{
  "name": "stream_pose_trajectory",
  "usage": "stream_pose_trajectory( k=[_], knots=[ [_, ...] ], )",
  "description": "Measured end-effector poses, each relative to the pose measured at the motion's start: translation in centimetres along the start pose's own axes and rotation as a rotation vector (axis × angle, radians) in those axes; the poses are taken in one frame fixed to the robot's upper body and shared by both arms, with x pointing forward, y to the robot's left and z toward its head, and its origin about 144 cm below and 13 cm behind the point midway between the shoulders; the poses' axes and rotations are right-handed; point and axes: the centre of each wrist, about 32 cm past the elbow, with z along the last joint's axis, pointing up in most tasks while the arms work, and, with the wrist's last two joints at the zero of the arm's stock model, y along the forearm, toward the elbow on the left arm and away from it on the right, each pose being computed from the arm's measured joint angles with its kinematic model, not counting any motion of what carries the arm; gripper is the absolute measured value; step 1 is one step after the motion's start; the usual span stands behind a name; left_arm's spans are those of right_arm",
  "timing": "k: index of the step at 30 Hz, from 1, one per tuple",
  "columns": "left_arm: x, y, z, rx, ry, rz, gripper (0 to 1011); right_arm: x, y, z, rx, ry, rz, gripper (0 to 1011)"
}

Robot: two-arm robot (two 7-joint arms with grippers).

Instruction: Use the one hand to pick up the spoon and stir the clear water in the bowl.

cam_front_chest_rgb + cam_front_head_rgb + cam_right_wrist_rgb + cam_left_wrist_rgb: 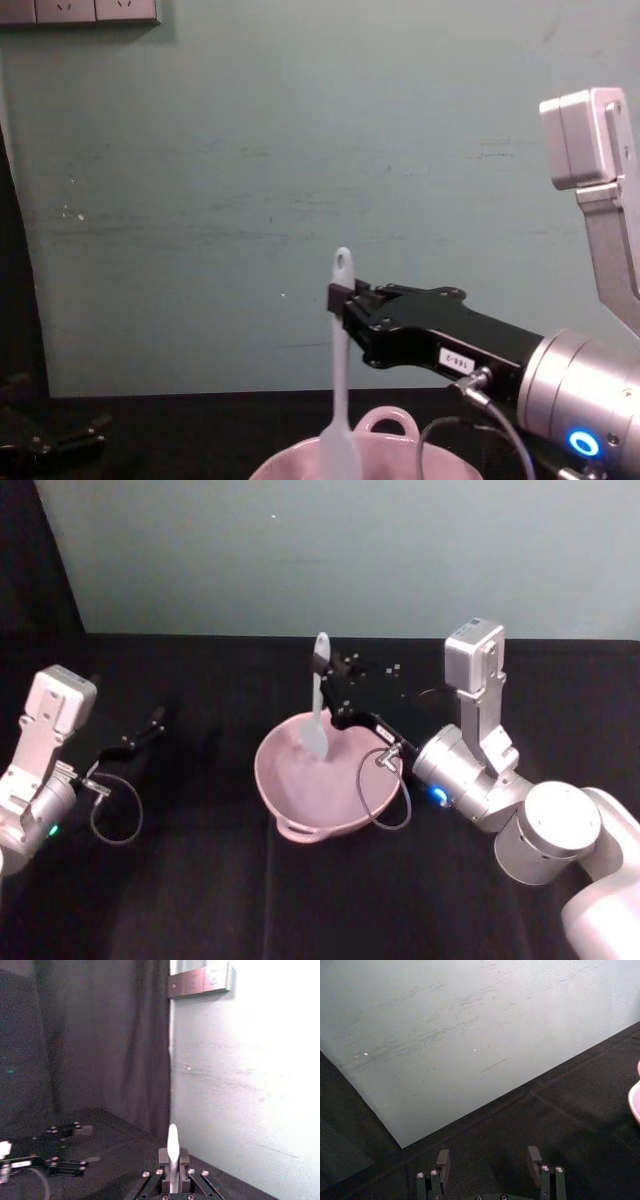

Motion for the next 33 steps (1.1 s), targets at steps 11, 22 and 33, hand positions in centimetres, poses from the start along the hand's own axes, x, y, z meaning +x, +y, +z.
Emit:
stream_pose_trajectory(
  k=[11,22,33],
  knots=[
    [0.0,0.0,0.0,0.0,0.0,0.0,1011,1.5,-1.4,0.7,0.004,-0.063,-0.071,110],
    [0.0,0.0,0.0,0.0,0.0,0.0,1011,1.5,-4.3,2.5,-0.031,0.008,0.032,110],
    [0.0,0.0,0.0,0.0,0.0,0.0,1011,-1.3,-3.1,2.0,-0.013,0.069,0.111,110]
  ],
)
